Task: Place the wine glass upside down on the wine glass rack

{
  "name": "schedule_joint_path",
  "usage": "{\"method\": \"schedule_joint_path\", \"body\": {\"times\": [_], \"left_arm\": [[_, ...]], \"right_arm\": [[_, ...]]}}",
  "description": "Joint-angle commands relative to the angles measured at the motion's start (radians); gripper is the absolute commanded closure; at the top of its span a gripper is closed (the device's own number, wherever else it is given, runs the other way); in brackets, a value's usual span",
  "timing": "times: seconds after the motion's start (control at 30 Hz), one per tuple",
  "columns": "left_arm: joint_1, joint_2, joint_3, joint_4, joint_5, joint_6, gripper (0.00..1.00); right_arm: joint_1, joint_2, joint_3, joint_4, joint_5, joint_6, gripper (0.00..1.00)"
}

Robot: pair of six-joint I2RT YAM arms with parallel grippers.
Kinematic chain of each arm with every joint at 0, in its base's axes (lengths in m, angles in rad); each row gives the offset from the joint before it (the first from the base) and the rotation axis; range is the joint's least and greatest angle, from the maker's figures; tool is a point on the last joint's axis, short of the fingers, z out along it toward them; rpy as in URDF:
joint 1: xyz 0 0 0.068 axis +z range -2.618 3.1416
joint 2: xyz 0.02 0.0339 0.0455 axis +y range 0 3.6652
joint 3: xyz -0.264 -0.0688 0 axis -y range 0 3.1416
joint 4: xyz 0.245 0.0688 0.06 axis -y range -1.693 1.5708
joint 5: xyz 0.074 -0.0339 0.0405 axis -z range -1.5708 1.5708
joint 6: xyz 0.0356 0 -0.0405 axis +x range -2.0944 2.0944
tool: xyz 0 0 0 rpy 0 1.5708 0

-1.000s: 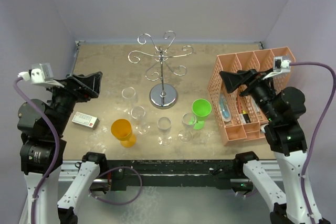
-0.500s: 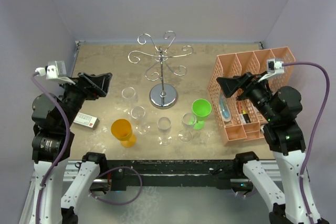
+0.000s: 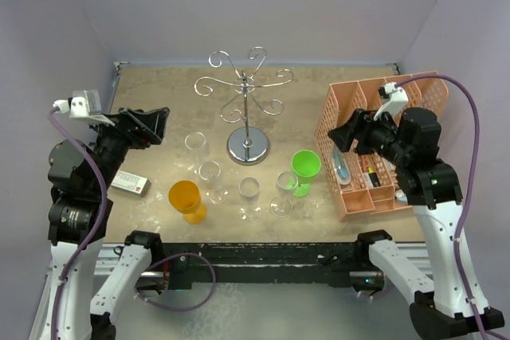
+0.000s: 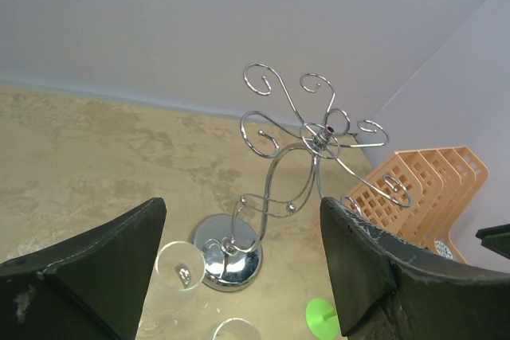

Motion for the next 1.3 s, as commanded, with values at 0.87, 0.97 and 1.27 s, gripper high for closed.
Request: {"method": "schedule_joint_path", "body": {"times": [0.87, 0.97, 1.27], "left_arm": [[-0.066, 0.066, 0.053, 0.209, -0.032, -0.084, 0.26], [-0.066, 0.096, 0.103, 0.174, 0.002, -0.061, 0.27], [-0.066, 0.094, 0.115, 0.207, 0.029, -0.047, 0.26]], "right_arm": [[0.293, 0.223, -0.178, 0.037, 0.360, -0.004, 0.58], [0.296, 0.248, -0.211, 0.046, 0.334, -0.015, 0.61], [0.308, 0.297, -0.230, 0.084, 0.326, 0.000, 0.76]]}}
